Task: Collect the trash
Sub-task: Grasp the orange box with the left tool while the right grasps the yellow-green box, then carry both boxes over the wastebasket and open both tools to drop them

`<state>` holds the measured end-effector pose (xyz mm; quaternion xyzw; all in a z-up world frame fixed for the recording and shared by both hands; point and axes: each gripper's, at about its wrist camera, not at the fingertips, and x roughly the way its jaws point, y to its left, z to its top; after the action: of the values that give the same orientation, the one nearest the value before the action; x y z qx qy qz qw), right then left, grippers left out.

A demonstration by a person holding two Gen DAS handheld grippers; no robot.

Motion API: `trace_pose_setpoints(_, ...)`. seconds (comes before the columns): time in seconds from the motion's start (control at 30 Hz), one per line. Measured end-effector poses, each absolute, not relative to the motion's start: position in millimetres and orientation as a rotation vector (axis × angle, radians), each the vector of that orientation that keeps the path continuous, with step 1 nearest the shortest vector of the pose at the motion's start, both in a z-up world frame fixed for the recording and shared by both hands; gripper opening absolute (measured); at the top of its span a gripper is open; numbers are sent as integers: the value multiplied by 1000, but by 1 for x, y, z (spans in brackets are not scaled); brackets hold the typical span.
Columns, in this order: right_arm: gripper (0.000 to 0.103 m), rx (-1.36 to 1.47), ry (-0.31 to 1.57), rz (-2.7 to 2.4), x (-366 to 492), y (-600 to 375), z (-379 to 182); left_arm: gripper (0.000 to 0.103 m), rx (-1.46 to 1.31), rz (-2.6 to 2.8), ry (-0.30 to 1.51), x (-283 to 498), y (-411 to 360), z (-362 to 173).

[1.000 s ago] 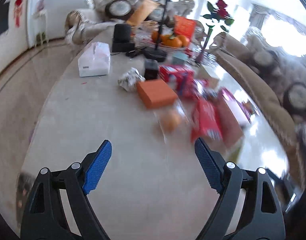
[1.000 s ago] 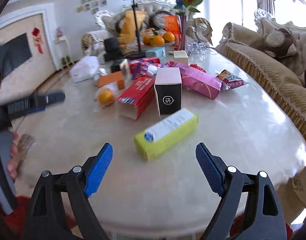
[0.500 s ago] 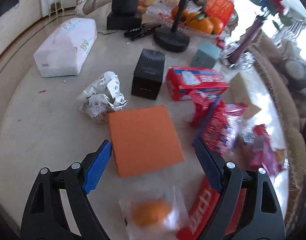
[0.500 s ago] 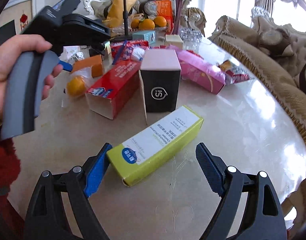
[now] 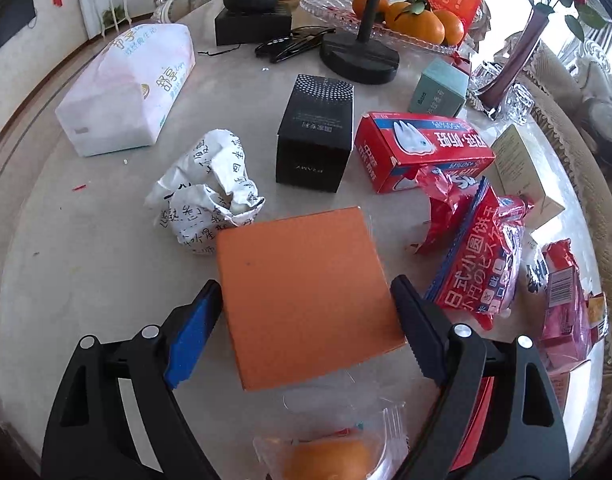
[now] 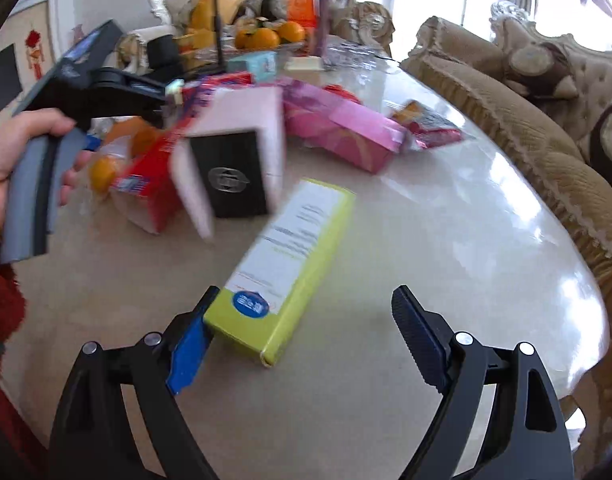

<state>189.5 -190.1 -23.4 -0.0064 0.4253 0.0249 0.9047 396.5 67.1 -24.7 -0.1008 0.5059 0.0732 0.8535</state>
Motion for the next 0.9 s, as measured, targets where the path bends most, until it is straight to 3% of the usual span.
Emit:
trace_pose_setpoints(0.13,80,-14,877,65,192,-194,-22,84,-187,141,1037,394,65,-26)
trace_pose_setpoints(0.2,74,-6,870,73,193,-195,-22,83,-175,125,1032,392,65,-26)
trace_pose_setpoints(0.27,60,-24,857,64,193,-194,-21,78,-175,107,1029,390,66,-25)
trace_pose_setpoints(0.33,28,-26,847,69,193,-195,-19,77,-181,90,1030,389,68,-24)
trace_pose_setpoints(0.6,28,93,835,82,182,-220,-12,77,-266,8,956,368,70,-1)
trace_pose_setpoints(0.9,28,160,727,207,140,-238,42,77,-188,-104,735,271,64,94)
